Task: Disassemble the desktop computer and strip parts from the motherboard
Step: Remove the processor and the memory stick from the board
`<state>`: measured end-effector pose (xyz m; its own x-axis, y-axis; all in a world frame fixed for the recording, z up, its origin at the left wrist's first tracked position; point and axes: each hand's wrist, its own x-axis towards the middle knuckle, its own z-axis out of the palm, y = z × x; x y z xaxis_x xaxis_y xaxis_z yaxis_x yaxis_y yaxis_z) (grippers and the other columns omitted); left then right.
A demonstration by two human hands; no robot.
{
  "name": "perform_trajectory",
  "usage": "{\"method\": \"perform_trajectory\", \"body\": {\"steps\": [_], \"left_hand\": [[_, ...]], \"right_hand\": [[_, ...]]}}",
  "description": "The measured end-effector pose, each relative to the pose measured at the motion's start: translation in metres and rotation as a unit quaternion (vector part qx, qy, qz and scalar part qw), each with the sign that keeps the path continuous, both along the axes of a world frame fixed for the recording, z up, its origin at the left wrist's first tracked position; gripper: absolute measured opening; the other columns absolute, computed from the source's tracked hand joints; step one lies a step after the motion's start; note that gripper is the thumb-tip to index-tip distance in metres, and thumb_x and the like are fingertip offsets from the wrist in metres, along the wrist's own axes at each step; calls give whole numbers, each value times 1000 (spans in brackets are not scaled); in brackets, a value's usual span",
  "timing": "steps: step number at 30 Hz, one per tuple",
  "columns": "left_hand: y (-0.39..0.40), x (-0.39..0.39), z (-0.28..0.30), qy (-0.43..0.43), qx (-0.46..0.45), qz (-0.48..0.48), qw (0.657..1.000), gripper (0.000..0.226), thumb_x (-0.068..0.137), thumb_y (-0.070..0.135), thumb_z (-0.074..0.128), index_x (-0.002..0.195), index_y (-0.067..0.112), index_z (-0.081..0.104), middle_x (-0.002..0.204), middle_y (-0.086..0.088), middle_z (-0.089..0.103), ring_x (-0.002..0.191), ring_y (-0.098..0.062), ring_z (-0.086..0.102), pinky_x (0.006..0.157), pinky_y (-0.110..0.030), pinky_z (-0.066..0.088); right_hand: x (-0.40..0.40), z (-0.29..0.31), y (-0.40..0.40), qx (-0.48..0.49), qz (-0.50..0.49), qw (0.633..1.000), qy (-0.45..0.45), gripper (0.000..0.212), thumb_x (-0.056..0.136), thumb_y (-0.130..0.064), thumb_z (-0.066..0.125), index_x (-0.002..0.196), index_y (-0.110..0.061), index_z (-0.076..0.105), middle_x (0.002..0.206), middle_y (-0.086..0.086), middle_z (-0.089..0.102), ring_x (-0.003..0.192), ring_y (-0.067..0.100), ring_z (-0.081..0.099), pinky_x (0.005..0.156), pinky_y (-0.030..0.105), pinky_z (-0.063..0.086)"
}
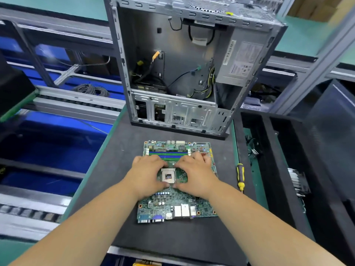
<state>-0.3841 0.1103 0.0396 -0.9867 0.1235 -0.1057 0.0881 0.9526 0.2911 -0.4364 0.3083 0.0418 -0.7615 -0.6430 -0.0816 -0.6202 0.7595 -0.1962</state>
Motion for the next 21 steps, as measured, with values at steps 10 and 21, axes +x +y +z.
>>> {"method": "perform_trajectory", "body": {"steps": [10,21], "left_hand": [[0,-4,-7,11,-4,-18,1000,60,72,65,67,124,39,55,113,18,51,114,-8,48,99,-32,24],[3,-3,-3,2,14,5,1000,56,70,60,72,120,39,58,106,18,52,108,-6,50,98,-30,26]], "right_hand": [[3,0,1,-15,-2,1000,-19,62,75,-62,65,131,-39,55,123,-22,48,116,13,32,97,39,16],[2,5,0,-30,9,999,-13,54,77,-58,59,126,-35,62,119,-21,54,113,15,34,101,40,13]]}}
